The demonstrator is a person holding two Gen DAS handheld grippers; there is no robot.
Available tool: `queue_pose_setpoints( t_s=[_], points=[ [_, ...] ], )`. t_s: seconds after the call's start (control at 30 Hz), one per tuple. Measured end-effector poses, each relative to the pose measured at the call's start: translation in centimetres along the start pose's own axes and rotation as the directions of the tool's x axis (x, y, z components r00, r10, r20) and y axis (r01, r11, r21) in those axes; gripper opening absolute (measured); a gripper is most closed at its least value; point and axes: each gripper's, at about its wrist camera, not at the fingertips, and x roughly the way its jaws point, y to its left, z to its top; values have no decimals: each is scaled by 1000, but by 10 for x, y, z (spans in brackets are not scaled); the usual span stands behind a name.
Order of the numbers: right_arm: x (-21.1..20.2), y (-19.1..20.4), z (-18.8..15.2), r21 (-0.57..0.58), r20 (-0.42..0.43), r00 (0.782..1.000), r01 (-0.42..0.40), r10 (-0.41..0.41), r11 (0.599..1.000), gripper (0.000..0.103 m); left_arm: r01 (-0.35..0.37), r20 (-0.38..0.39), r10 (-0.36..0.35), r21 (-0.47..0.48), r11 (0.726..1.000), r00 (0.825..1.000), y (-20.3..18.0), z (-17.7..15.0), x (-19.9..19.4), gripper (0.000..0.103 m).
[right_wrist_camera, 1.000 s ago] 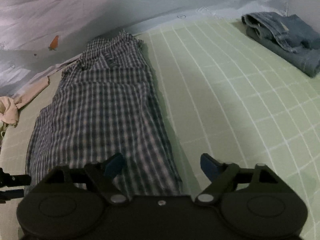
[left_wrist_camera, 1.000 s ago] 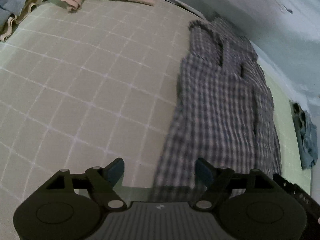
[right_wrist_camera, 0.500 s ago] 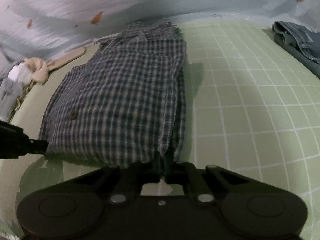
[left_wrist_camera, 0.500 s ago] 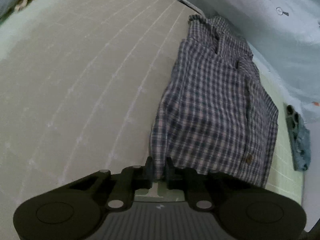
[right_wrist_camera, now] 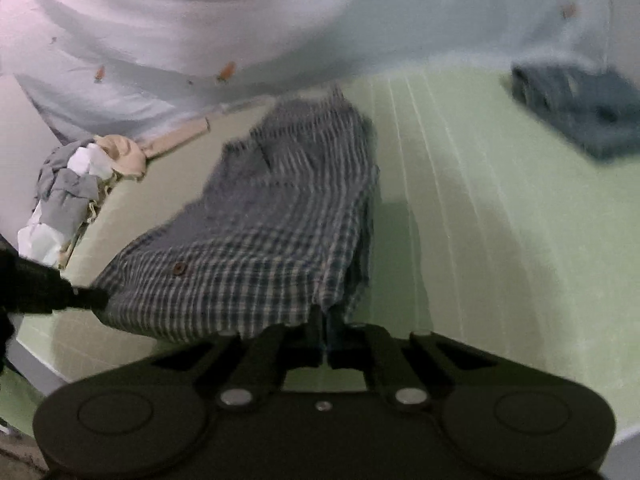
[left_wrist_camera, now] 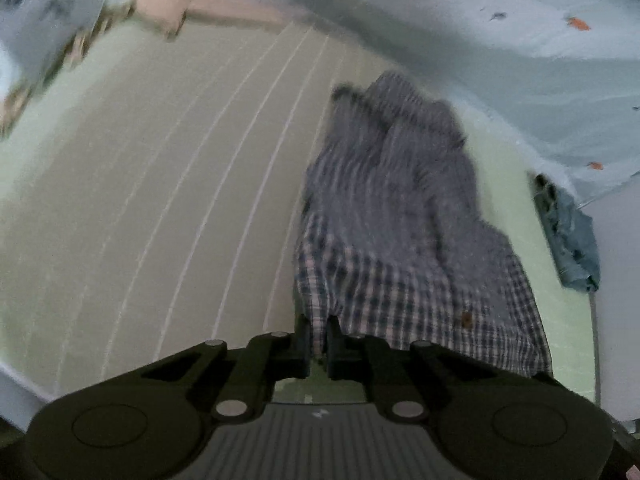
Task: Fold clothes
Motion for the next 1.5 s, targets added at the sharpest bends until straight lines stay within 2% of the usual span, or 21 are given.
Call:
queue_pose_setpoints(
  t_s=[0.1, 0.2, 0.3, 0.57, 0.73, 0.9, 0.97, 1.0, 1.03, 1.07, 1.13, 1.17, 1.2, 1.27, 1.33, 1.43, 1.5],
  points=[
    [-6, 3, 24, 11, 77, 997, -10, 9, 1000, 1, 8, 71, -12, 45, 999, 997, -18, 16, -20, 7],
    [-12, 0, 51, 45, 139, 990, -30, 23, 999, 1, 36, 109, -40, 40, 999, 993, -35, 36, -26, 7],
    [-4, -6, 73, 51, 163, 986, -43, 34, 998, 1, 69, 154, -74, 36, 997, 985, -48, 56, -32, 7],
    [16, -21, 130, 67, 225, 972, -78, 61, 995, 1, 81, 225, -87, 35, 996, 970, -80, 118, -7, 7],
    [63, -30, 181, 31, 233, 971, -62, 53, 998, 1, 72, 247, -79, 37, 997, 966, -95, 161, 24, 7],
    [122, -42, 233, 6, 237, 971, -40, 37, 999, 1, 77, 261, -78, 14, 997, 962, -112, 220, 79, 7],
    [150, -49, 252, 44, 230, 973, -27, 16, 999, 2, 76, 277, -70, -9, 997, 958, -115, 246, 103, 10],
    [164, -53, 261, 63, 226, 974, -20, 6, 998, 4, 55, 298, -46, -22, 998, 953, -117, 258, 114, 22],
    [178, -57, 271, 81, 222, 975, -14, -5, 997, 14, 34, 317, -31, -3, 999, 948, -119, 265, 119, 35],
    [192, -60, 280, 100, 217, 976, -7, -15, 995, 43, 12, 337, -17, 15, 1000, 941, -121, 272, 123, 42],
    [197, -54, 280, 90, 245, 964, 78, -98, 993, 80, -25, 387, -3, 69, 997, 922, -124, 274, 123, 80],
    [197, -49, 273, 68, 264, 959, 90, -104, 994, 85, -38, 398, -4, 98, 994, 917, -124, 269, 124, 86],
    [196, -45, 266, 46, 282, 953, 101, -110, 994, 87, -52, 408, -5, 127, 991, 913, -124, 264, 125, 87],
    [200, -37, 248, 8, 246, 965, 94, -93, 996, 97, -92, 361, 12, 203, 975, 932, -125, 248, 138, 88],
    [205, -32, 230, -14, 209, 976, 68, -63, 998, 99, -131, 307, 42, 277, 952, 951, -125, 229, 154, 88],
    [221, -27, 205, -15, 128, 990, 61, -59, 998, 100, -159, 221, 90, 321, 934, 971, -118, 201, 177, 88],
    [232, -26, 193, -8, 89, 992, 93, -91, 996, 100, -155, 166, 109, 302, 940, 980, -109, 190, 189, 88]
  ],
)
